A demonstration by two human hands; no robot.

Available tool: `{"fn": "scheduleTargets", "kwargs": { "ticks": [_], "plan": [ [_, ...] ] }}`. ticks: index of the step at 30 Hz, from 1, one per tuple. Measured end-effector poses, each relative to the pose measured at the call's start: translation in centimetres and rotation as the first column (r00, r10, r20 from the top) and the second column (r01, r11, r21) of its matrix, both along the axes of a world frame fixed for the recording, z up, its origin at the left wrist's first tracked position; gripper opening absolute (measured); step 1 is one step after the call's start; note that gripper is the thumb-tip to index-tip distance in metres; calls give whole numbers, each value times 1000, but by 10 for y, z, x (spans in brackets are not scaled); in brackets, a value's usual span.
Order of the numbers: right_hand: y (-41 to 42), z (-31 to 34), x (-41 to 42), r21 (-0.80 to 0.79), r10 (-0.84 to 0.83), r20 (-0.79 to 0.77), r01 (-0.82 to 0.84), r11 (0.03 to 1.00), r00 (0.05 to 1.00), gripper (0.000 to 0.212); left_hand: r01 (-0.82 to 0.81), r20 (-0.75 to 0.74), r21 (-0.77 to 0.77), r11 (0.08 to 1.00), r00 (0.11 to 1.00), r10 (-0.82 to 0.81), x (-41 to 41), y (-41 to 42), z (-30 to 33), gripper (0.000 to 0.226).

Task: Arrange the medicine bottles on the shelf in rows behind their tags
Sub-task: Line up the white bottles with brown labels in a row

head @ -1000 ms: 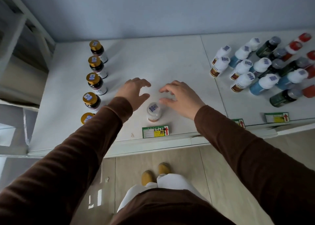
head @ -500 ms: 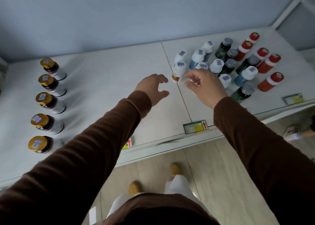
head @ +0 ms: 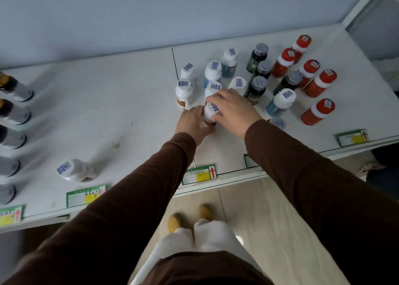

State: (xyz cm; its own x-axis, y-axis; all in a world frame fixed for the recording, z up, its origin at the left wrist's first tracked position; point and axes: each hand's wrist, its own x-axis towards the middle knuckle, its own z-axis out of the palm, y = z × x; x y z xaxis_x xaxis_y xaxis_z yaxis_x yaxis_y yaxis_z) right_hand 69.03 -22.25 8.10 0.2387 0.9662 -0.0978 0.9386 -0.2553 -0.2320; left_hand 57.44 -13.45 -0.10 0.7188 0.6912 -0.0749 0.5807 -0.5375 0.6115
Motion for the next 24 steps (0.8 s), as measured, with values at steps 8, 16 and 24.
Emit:
{"fn": "scheduleTargets", "kwargs": {
  "ticks": [8,16,24],
  "plan": [
    [4,9,19,116,-55,-229,83,990,972,39,18,269,-496,868,954,133,-12,2,14,39],
    [38,49,6,180,-158,-714,397,900,682,49,362,418,-908,213,829,372,-53,27,67,50],
    [61,56,-13,196,-68,-754,323,926,654,39,326,458,-856,402,839,294,-74,42,85,45]
  ]
}}
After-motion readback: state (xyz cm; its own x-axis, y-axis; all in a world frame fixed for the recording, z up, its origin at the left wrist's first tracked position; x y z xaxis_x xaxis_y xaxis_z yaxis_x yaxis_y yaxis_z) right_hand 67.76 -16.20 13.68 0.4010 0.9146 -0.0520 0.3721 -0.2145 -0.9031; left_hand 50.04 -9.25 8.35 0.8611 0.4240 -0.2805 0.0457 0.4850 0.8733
